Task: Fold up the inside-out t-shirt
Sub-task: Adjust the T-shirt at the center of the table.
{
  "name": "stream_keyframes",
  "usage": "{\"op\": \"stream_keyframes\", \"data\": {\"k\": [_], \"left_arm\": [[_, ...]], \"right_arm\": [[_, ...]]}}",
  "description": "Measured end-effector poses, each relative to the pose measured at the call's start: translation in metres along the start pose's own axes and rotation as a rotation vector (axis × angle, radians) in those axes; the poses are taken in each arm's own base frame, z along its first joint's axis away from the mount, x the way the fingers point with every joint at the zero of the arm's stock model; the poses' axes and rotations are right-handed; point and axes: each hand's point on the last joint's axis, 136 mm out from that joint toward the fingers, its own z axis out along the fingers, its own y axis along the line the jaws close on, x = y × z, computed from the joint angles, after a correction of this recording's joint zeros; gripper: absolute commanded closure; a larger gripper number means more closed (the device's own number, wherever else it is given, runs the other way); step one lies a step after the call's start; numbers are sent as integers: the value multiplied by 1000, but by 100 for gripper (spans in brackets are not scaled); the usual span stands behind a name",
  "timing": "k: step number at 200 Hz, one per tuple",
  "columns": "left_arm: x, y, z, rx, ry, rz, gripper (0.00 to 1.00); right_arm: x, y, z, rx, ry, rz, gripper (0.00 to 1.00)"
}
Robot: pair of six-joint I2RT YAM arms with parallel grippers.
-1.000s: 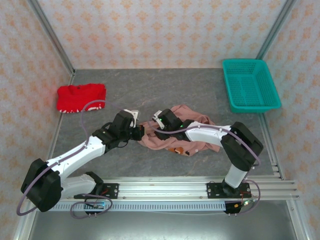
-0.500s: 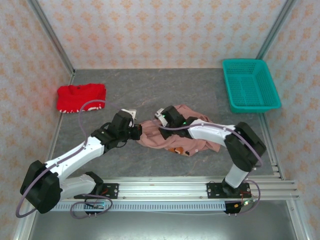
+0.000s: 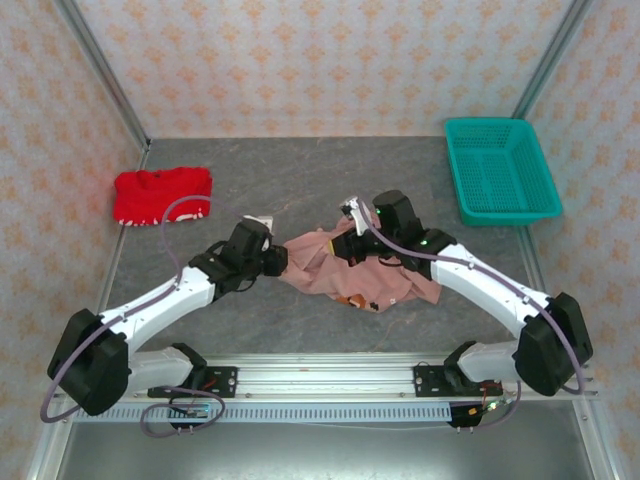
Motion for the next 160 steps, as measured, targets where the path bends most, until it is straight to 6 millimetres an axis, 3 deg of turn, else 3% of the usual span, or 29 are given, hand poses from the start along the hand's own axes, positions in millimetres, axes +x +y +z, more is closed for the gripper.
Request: {"op": "stream_keyframes", "data": {"k": [23, 63, 78, 102, 118, 134, 145, 160], "left_arm": [[-3, -2, -7, -12, -25, 24, 45], [-3, -48, -44, 162, -111, 142, 40], [6, -63, -42, 201, -94, 200, 42], [29, -72, -19, 191, -3, 286, 46], [37, -70, -2, 154, 43, 318, 57], [38, -69, 11, 125, 61, 334, 84], [36, -70, 17, 122, 65, 341, 95], [30, -73, 18, 162, 60, 316, 100]], "right_arm": [[9, -8, 2, -40, 35, 85, 100], [16, -14, 8, -66, 68, 175, 100], [17, -14, 9, -70, 75, 190, 100], [17, -15, 10, -72, 79, 203, 100], [17, -14, 10, -74, 80, 205, 100], [18, -15, 10, -70, 85, 205, 100], [22, -16, 8, -63, 96, 206, 100], [26, -21, 2, -42, 108, 201, 100]]}}
